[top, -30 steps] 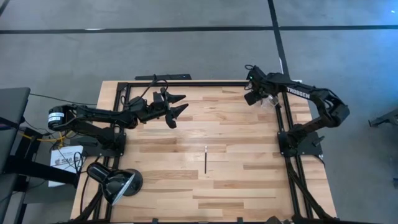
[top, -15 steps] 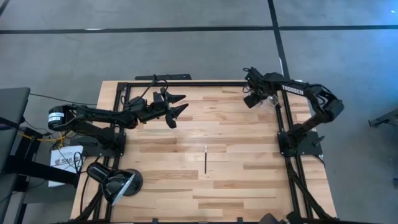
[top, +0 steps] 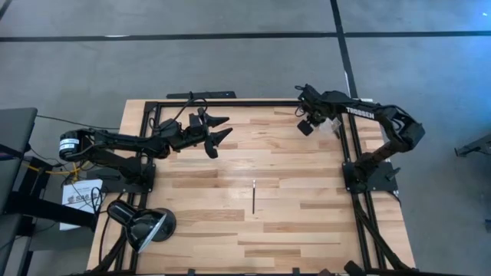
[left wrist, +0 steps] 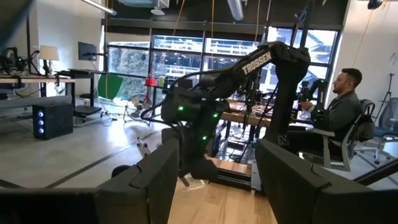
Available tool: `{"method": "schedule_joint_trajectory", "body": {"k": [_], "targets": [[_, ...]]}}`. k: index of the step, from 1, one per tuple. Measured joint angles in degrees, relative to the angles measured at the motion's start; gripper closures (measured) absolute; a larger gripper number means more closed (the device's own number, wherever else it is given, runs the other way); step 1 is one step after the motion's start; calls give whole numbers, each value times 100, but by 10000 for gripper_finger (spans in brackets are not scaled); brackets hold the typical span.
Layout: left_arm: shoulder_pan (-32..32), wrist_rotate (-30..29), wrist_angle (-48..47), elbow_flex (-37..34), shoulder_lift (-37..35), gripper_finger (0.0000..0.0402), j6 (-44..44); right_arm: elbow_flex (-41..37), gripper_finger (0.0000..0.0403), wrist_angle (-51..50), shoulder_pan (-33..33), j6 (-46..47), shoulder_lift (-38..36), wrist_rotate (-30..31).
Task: Put items in baskets/containers
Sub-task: Adjust the transparent organizer
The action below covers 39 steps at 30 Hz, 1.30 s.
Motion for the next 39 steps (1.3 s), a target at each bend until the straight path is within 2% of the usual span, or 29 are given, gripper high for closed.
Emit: {"method": "schedule_joint_trajectory", "body": {"k": [10,19,25,33,39], "targets": [[0,0,0,0,-2,192,-9,278,399,13,1040,75,9,-132],[0,0,0,0,-2,192,-15,433,400,851,1900,249,38,-622],[0,2,0,0,-2,192,-17,437,401,835,2050,343,511,-854],[0,2,-10,0,-2,192,-17,499,397,969,2108,345,1048,-762],[0,2,-26,0,-2,192,-17,789,350,811,2079,533,883,-751]]}}
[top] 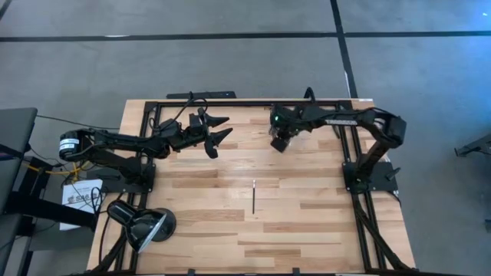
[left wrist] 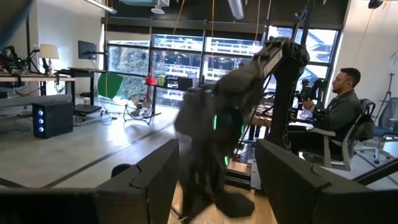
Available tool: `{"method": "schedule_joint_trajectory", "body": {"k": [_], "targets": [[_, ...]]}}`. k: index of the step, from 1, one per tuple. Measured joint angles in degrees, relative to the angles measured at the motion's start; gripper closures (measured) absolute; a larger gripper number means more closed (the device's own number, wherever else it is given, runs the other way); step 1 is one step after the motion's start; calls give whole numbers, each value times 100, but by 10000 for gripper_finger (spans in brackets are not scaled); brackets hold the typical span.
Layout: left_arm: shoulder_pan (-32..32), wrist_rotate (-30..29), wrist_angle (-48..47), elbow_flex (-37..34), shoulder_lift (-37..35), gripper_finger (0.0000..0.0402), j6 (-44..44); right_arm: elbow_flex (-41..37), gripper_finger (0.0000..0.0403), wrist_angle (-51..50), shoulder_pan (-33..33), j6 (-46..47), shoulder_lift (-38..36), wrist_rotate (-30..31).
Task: Put items in baskets/containers
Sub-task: Adjust the transparent organizer, then put the black highlighter brush into the transparent organizer
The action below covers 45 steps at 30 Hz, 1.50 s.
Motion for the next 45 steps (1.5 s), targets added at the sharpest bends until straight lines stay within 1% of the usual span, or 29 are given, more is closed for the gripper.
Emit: {"method": "schedule_joint_trajectory", "body": {"k": [5,7,11,13,15,16,18,20,23,27,30,34,40,45], "targets": [[0,0,-2,0,0,192,0,233,300,-296,5,4,-409,1],[0,0,-9,0,0,192,0,361,284,-316,29,26,-705,9],[2,0,-11,0,0,192,0,431,264,-557,-55,62,-1270,288],[0,0,-11,0,0,192,0,437,261,-602,-172,192,-1600,661],[0,0,-11,0,0,192,0,442,263,-797,-422,303,-1871,1045],[0,0,-11,0,0,192,0,408,267,-895,-598,346,-1944,1143],[0,0,-11,0,0,192,-1,290,277,-1105,-1037,527,-2005,1200],[0,0,-10,0,0,192,-1,164,287,-1237,-1484,597,-2020,1086],[0,0,-9,0,0,192,-3,-44,294,-1319,-2085,565,-1826,818],[0,0,-11,0,0,192,-44,-140,289,-1172,-2577,412,-1413,616],[0,0,-11,0,0,192,-42,-151,278,-1146,-2841,263,-1000,638],[0,0,-11,0,0,192,-34,-151,252,-1147,-3191,247,-468,637],[0,0,-13,0,0,192,-24,-151,209,-1285,-3471,192,189,693],[0,0,-16,0,0,192,-10,-119,193,-1287,-3373,192,428,905]]}}
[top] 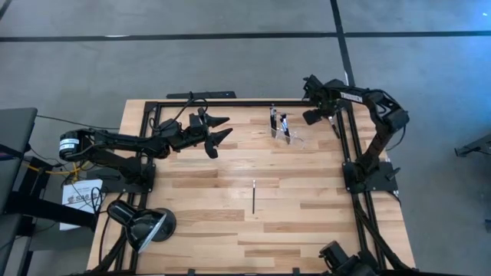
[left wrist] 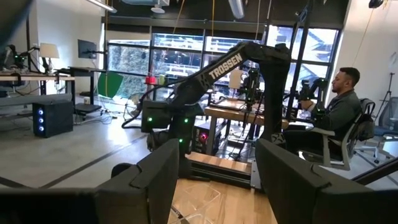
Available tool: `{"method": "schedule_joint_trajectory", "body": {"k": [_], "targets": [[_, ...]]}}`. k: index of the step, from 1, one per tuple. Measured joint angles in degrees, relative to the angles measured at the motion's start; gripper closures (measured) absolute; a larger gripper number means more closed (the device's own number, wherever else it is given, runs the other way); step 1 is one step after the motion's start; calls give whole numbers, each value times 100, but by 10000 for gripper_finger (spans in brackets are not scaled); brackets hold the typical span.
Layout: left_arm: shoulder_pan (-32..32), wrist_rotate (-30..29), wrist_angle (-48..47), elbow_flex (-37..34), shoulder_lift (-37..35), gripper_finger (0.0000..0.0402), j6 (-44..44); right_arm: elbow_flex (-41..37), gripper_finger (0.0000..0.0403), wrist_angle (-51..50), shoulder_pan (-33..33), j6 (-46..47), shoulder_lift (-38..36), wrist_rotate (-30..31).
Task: Put items in baskets/containers
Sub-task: Put the black highlighter brush into the transparent organizer
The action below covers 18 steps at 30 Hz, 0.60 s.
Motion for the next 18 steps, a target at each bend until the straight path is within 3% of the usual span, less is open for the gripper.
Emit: {"method": "schedule_joint_trajectory", "body": {"k": [18], "targets": [[0,2,-7,0,0,192,8,68,218,-200,299,357,17,34]]}}
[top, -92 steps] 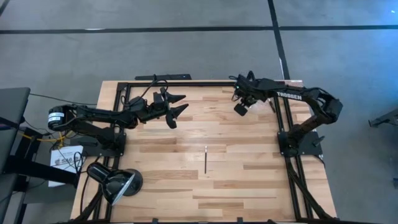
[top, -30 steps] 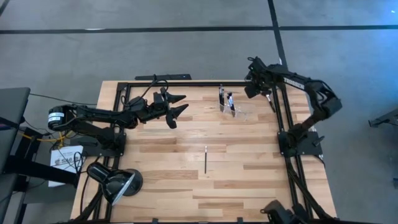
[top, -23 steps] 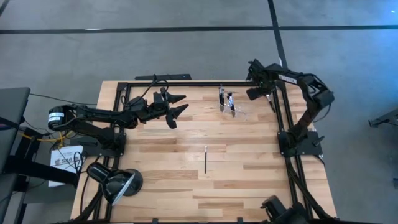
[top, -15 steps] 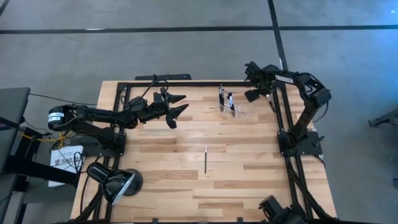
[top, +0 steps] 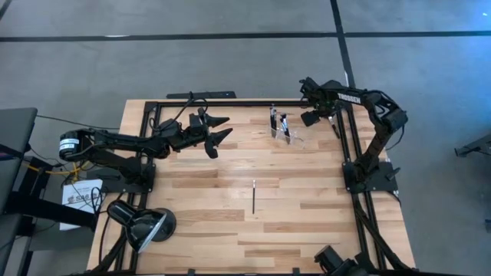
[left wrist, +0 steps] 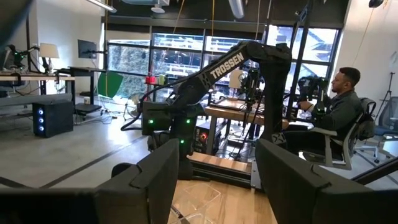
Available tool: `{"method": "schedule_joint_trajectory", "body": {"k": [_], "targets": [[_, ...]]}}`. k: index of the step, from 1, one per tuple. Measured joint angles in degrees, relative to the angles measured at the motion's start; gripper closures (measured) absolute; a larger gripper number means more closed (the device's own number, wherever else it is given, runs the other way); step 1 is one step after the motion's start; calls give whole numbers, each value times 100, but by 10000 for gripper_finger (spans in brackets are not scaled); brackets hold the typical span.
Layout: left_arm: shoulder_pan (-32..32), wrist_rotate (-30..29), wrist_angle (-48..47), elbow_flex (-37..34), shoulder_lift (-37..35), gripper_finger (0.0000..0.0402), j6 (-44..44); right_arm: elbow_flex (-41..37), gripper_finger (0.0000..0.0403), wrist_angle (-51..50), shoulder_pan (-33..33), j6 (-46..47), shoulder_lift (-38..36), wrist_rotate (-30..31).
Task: Put items in baskets/containers
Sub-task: Put the black highlighter brush into the transparent organizer
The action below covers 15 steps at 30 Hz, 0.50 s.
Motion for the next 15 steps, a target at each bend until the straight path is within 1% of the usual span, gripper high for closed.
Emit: {"method": "schedule_joint_trajectory", "body": {"k": [2,5,7,10,13,15], "targets": [[0,-2,0,0,0,192,0,80,214,-98,149,53,0,74],[0,0,2,0,0,192,0,263,211,-457,363,58,0,544],[0,-2,3,0,0,192,0,426,211,-682,352,125,47,730],[0,0,4,0,0,192,-18,592,211,-1111,81,288,340,712],[-11,3,4,0,0,192,-76,724,211,-1270,-146,356,789,682],[-30,65,4,0,0,192,-139,797,211,-1301,-182,351,1089,627]]}}
